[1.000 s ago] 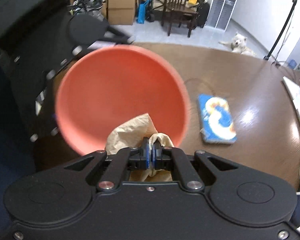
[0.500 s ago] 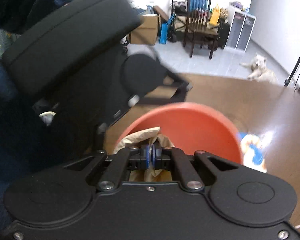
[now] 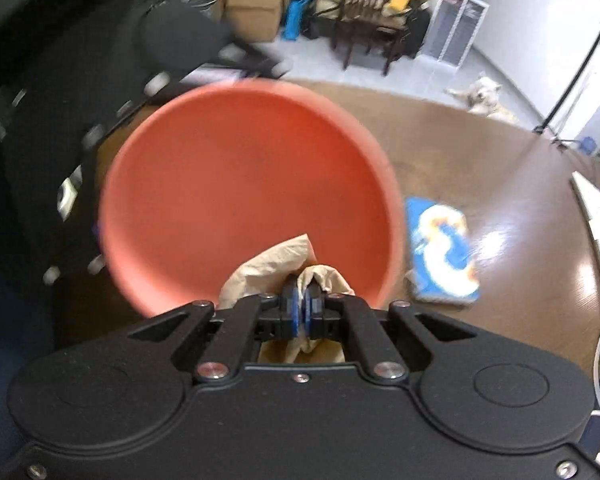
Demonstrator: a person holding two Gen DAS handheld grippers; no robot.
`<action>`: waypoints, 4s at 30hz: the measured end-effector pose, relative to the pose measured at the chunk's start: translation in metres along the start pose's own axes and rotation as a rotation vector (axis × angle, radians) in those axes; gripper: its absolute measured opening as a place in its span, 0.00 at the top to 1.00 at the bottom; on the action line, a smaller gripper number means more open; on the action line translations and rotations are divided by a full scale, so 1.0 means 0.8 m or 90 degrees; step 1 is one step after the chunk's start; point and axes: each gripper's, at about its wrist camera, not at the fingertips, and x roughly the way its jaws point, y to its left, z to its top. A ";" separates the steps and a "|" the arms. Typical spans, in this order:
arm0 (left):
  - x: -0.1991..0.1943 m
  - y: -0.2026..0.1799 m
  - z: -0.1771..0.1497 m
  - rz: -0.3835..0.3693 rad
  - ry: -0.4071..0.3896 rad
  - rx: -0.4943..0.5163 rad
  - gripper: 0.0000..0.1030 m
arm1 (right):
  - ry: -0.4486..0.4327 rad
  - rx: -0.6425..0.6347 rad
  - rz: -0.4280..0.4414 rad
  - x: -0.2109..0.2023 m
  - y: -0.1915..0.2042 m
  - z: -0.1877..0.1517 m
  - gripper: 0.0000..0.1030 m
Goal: Clean bowl
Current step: 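Sweep the cloth across the bowl bottom and up its wall, right gripper, then wipe the bowl's outer rim and side with the cloth in the right gripper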
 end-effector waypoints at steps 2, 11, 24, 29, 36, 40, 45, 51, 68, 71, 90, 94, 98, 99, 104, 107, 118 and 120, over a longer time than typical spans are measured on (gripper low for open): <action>0.000 -0.001 0.001 0.000 0.001 0.003 0.06 | -0.012 0.000 0.032 -0.001 0.016 0.004 0.95; 0.002 -0.001 -0.004 0.003 0.009 -0.005 0.06 | -0.103 -0.005 0.022 -0.010 0.030 0.051 0.96; 0.007 0.017 -0.001 0.000 -0.004 -0.044 0.06 | -0.012 -0.031 -0.037 0.012 0.007 0.023 0.96; 0.007 0.012 0.003 0.001 -0.003 -0.033 0.06 | -0.007 -0.031 0.022 0.008 0.036 0.025 0.96; 0.010 0.009 0.003 -0.001 0.005 -0.021 0.06 | -0.068 -0.033 0.044 0.007 0.043 0.062 0.96; 0.010 0.006 0.003 0.003 0.006 -0.017 0.06 | -0.084 -0.025 0.012 0.005 0.017 0.077 0.96; 0.011 0.010 0.000 0.002 0.001 -0.034 0.06 | -0.060 -0.010 -0.036 -0.001 -0.008 0.062 0.97; 0.010 0.008 0.002 0.003 -0.001 -0.033 0.06 | 0.010 -0.040 -0.025 0.001 0.000 0.030 0.96; 0.012 0.007 0.008 -0.001 0.007 -0.019 0.06 | -0.100 -0.043 0.018 -0.033 0.034 0.053 0.96; 0.012 0.008 0.007 -0.002 0.006 -0.023 0.06 | -0.093 -0.028 -0.009 -0.035 0.009 0.047 0.96; 0.011 0.001 0.003 0.012 0.000 -0.015 0.06 | -0.136 0.079 -0.017 -0.087 -0.042 0.021 0.96; 0.011 0.000 0.005 0.013 -0.006 -0.013 0.06 | -0.125 0.096 -0.058 -0.068 -0.086 0.025 0.96; 0.009 -0.001 0.003 0.013 -0.009 -0.025 0.06 | -0.032 0.081 -0.048 0.000 -0.106 0.007 0.96; 0.008 -0.001 0.002 0.014 -0.009 -0.031 0.06 | -0.019 0.086 -0.042 0.008 -0.107 0.001 0.96; 0.009 0.011 0.000 0.002 -0.011 -0.077 0.06 | 0.024 0.111 0.005 0.021 -0.065 -0.033 0.96; 0.008 0.011 0.007 0.008 -0.016 -0.062 0.06 | 0.039 0.084 0.037 0.015 -0.017 -0.040 0.96; 0.008 0.012 0.024 0.010 -0.034 -0.041 0.06 | -0.030 0.110 0.150 -0.050 0.043 -0.023 0.96; 0.006 0.012 0.023 0.012 -0.033 -0.033 0.06 | -0.034 0.104 0.153 -0.057 0.047 -0.020 0.96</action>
